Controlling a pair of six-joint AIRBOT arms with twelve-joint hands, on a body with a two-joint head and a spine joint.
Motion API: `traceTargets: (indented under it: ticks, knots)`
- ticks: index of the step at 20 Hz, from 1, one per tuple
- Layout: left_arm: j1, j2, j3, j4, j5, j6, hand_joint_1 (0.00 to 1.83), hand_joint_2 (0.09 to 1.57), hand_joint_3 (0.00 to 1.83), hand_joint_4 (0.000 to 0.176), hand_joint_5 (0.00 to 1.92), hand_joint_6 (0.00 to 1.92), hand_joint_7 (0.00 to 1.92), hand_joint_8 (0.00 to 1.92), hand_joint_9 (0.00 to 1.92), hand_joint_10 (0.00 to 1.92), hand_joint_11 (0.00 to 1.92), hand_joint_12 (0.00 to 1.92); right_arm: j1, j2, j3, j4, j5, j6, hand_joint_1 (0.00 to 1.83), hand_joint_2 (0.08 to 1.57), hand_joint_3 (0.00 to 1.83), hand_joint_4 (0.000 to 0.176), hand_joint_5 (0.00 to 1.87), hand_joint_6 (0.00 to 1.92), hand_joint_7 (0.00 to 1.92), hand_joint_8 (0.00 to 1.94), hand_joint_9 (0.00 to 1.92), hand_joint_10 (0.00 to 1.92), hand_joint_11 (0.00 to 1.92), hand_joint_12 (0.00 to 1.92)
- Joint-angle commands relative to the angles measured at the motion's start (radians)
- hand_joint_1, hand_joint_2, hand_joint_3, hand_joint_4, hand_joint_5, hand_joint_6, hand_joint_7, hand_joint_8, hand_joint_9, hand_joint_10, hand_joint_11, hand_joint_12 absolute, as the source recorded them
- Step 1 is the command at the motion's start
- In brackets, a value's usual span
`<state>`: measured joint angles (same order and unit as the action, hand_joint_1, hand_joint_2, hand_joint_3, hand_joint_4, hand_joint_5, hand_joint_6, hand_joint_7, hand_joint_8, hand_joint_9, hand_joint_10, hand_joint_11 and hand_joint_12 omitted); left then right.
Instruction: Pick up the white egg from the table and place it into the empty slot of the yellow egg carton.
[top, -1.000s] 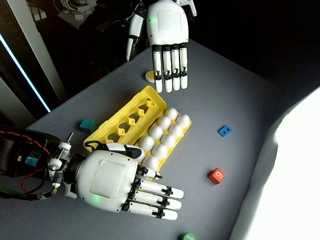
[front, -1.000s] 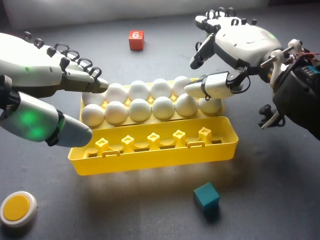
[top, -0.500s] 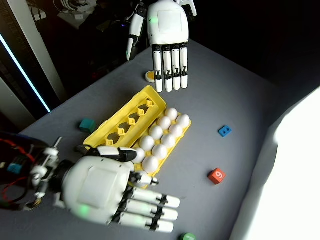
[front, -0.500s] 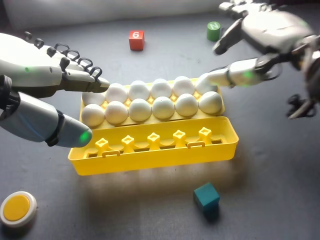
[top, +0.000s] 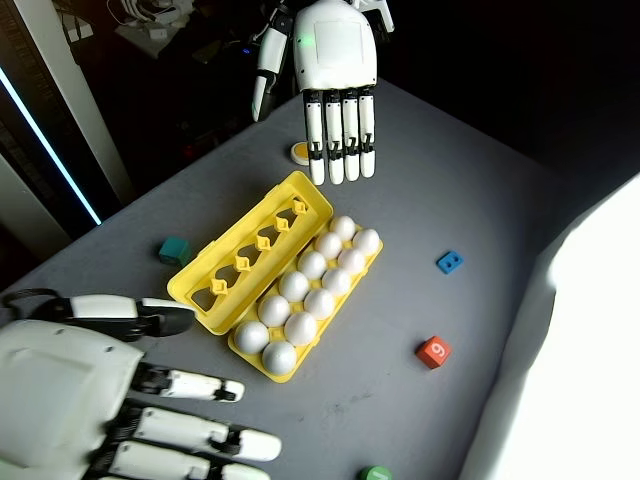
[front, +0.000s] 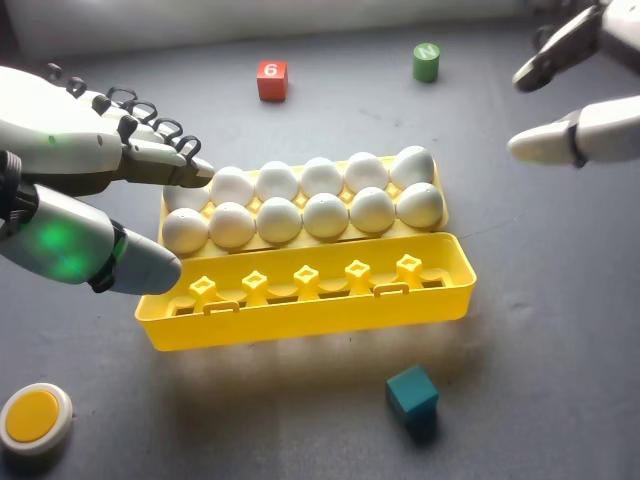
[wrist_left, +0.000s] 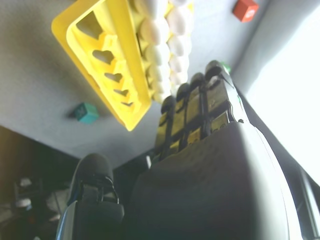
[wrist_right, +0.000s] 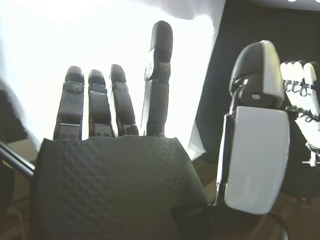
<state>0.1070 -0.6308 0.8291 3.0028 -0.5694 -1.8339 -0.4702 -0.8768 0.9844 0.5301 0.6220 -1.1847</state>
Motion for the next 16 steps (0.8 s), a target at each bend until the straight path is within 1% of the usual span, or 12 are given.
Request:
traceTargets:
  ticks: [1,2,3,4,6,8,11,12,13,14,15,16]
  knots:
    - [-0.005,0.005,0.004,0.009,0.081,0.002,0.00,1.25,0.00,0.000,0.07,0.01,0.03,0.00,0.01,0.00,0.00,0.00,0.017,0.017,-0.008,-0.023,0.088,0.006,0.74,0.86,0.00,0.000,0.94,0.01,0.17,0.02,0.01,0.01,0.00,0.00]
    - [-0.005,0.005,0.004,0.009,0.081,0.002,0.00,1.26,0.00,0.000,0.08,0.01,0.04,0.01,0.02,0.01,0.00,0.00,0.023,0.038,-0.021,-0.023,0.062,0.006,0.73,0.87,0.00,0.004,0.92,0.00,0.16,0.01,0.00,0.00,0.00,0.00]
    - [-0.005,0.005,0.004,0.009,0.081,0.002,0.00,1.26,0.00,0.000,0.10,0.02,0.07,0.02,0.04,0.02,0.01,0.01,0.026,0.059,-0.032,-0.023,0.037,0.006,0.71,0.88,0.00,0.015,0.88,0.00,0.18,0.02,0.02,0.01,0.00,0.00]
    - [-0.005,0.005,0.004,0.009,0.081,0.002,0.00,1.26,0.00,0.000,0.12,0.01,0.09,0.01,0.06,0.01,0.02,0.02,0.026,0.071,-0.037,-0.023,0.021,0.005,0.73,0.87,0.00,0.000,0.88,0.00,0.20,0.02,0.04,0.02,0.00,0.00]
    - [-0.004,0.005,0.003,0.009,0.081,0.002,0.00,1.26,0.00,0.000,0.08,0.00,0.05,0.00,0.02,0.00,0.00,0.00,0.025,0.099,-0.050,-0.023,-0.022,0.001,0.71,0.88,0.00,0.047,0.83,0.00,0.25,0.01,0.08,0.02,0.00,0.00]
    - [-0.001,0.005,0.001,0.009,0.081,0.002,0.00,1.25,0.00,0.000,0.08,0.00,0.05,0.00,0.02,0.00,0.00,0.00,0.018,0.121,-0.069,-0.023,-0.014,-0.005,0.66,0.90,0.01,0.057,0.74,0.00,0.25,0.00,0.09,0.01,0.00,0.00]
    - [0.000,0.005,0.000,0.009,0.081,0.002,0.00,1.26,0.00,0.000,0.10,0.01,0.08,0.01,0.05,0.01,0.02,0.01,0.014,0.130,-0.075,-0.033,0.014,-0.028,0.60,0.92,0.01,0.047,0.73,0.00,0.30,0.02,0.13,0.03,0.00,0.00]
    - [0.001,0.005,0.000,0.009,0.081,0.002,0.00,1.25,0.00,0.000,0.09,0.00,0.07,0.01,0.05,0.01,0.01,0.01,0.006,0.132,-0.075,-0.033,0.017,-0.028,0.50,0.95,0.03,0.050,0.73,0.00,0.31,0.02,0.14,0.03,0.00,0.00]
    - [0.001,0.005,0.000,0.009,0.081,0.002,0.00,1.25,0.00,0.000,0.10,0.01,0.07,0.01,0.05,0.01,0.01,0.01,-0.006,0.133,-0.076,-0.033,0.015,-0.028,0.53,0.98,0.02,0.019,0.74,0.00,0.31,0.01,0.14,0.02,0.00,0.00]
    - [0.001,0.005,0.000,0.009,0.081,0.002,0.00,1.26,0.00,0.000,0.09,0.00,0.06,0.00,0.03,0.00,0.00,0.00,-0.011,0.133,-0.075,-0.037,0.006,-0.033,0.52,1.00,0.00,0.000,0.76,0.00,0.35,0.01,0.20,0.01,0.00,0.28]
    - [0.001,0.005,0.000,0.009,0.081,0.002,0.00,1.26,0.00,0.000,0.10,0.01,0.06,0.00,0.04,0.01,0.01,0.00,-0.012,0.133,-0.075,-0.037,0.004,-0.038,0.48,1.04,0.00,0.000,0.81,0.01,0.43,0.02,0.29,0.01,0.00,0.74]
    - [0.001,0.005,0.000,0.009,0.081,0.002,0.00,1.26,0.00,0.000,0.09,0.00,0.06,0.00,0.04,0.00,0.00,0.00,-0.011,0.133,-0.075,-0.037,0.004,-0.038,0.40,1.13,0.01,0.000,0.82,0.01,0.52,0.02,0.37,0.02,0.00,1.06]
